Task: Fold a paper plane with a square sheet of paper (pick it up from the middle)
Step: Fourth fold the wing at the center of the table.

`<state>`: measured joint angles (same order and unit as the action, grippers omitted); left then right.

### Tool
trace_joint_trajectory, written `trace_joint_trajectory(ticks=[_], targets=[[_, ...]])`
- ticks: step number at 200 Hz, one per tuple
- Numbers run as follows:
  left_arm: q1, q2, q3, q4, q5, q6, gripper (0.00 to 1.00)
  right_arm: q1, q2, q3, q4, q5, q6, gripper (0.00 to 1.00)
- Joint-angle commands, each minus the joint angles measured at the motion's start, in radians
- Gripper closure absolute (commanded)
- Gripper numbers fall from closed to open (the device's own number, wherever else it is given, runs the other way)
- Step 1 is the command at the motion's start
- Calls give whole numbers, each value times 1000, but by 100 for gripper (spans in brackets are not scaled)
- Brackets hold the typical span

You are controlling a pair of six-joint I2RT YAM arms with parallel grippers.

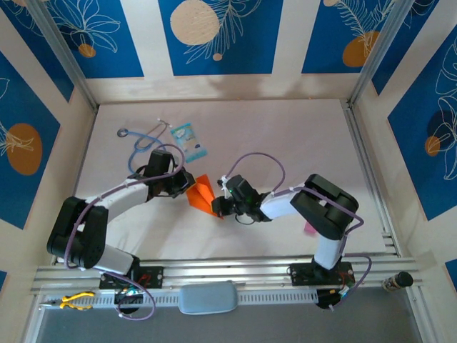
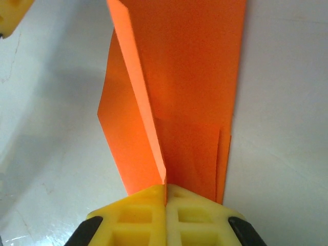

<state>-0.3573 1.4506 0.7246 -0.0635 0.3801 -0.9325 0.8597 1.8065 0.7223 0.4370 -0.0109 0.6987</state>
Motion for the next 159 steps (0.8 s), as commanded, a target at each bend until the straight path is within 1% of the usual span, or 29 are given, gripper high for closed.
trace_joint_trajectory(ticks=[1, 35, 70, 127, 159], targets=[[12, 10, -23, 34, 37, 18, 91, -21, 30, 39, -53, -110, 49, 94], [12, 13, -43, 56, 53, 17, 92, -46, 52, 90, -130, -175, 66, 95], [11, 28, -49, 85, 74, 9, 93, -72, 57, 94, -135, -215, 103, 95], [0, 90, -28, 160, 137, 1, 93, -68, 44, 89, -148, -163, 121, 95], [-12, 131, -10, 178, 149, 3, 93, -68, 44, 88, -153, -158, 141, 95]])
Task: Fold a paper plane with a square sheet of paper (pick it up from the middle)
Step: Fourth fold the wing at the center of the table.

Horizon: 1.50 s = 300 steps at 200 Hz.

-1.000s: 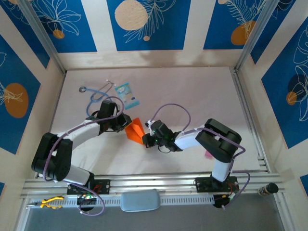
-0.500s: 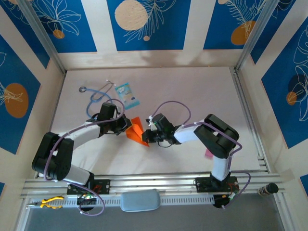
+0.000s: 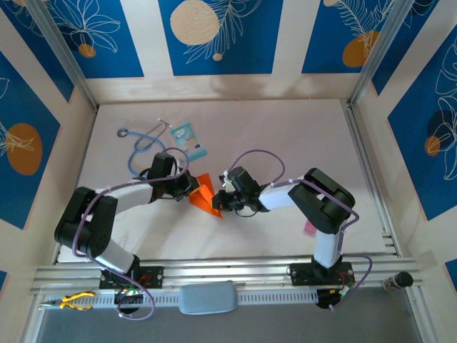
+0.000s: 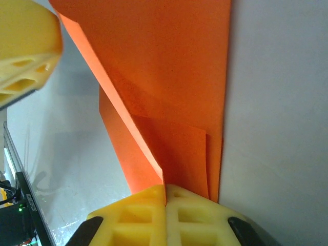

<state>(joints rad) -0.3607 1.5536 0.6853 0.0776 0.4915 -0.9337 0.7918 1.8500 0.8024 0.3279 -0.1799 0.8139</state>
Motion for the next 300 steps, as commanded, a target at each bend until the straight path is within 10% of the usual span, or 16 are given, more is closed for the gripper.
trace_joint_trajectory(ticks=[1, 300], targets=[[-9, 28, 29, 37, 38, 4, 93, 0, 0, 8, -44, 11, 27, 95], [-49, 47, 19, 57, -10, -19, 94, -11, -95, -129, 26, 110, -43, 96]])
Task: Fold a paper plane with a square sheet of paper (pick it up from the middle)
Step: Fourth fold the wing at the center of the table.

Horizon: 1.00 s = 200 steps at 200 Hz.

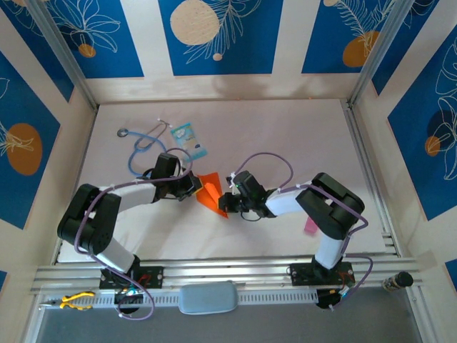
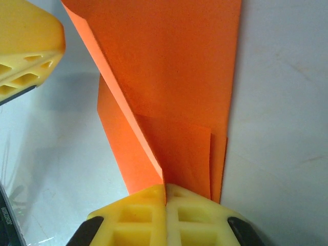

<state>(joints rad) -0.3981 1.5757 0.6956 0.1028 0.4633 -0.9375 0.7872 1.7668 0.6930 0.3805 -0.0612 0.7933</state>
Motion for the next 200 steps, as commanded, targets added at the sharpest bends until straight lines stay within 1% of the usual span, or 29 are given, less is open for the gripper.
trace_joint_trajectory(ticks=[1, 83, 131, 200], targets=[[-11, 26, 9, 32, 19, -16, 94, -6, -12, -19, -26, -9, -22, 96], [-36, 90, 54, 21, 42, -23, 99, -10, -14, -29, -17, -3, -13, 96], [-38, 88, 40, -45, -1, -21, 100, -12, -17, -29, -17, -2, -6, 96], [-38, 116, 18, -56, -17, -42, 100, -9, -25, -34, -9, 6, 8, 96]])
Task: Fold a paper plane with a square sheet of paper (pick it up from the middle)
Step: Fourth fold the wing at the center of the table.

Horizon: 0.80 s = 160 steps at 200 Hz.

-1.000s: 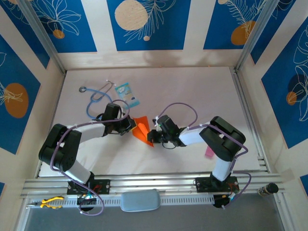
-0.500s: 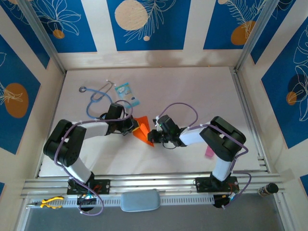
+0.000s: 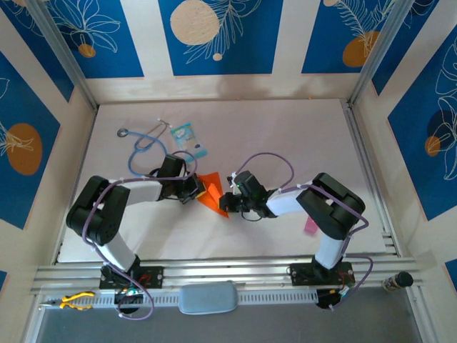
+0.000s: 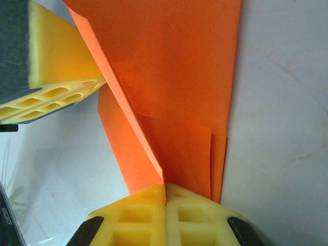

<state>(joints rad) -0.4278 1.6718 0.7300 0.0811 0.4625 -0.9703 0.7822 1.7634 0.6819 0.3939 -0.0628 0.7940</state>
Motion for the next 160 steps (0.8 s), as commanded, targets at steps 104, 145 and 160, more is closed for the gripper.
trace_joint_trajectory(ticks=[104, 145, 160], targets=[[-11, -16, -85, -31, -75, -45, 100, 12, -32, -30, 9, -11, 31, 95], [-14, -35, -99, -39, -91, -44, 100, 15, -31, -29, 11, -20, 36, 95], [-14, -36, -103, -27, -87, -48, 100, 15, -23, -26, 13, -28, 34, 95]])
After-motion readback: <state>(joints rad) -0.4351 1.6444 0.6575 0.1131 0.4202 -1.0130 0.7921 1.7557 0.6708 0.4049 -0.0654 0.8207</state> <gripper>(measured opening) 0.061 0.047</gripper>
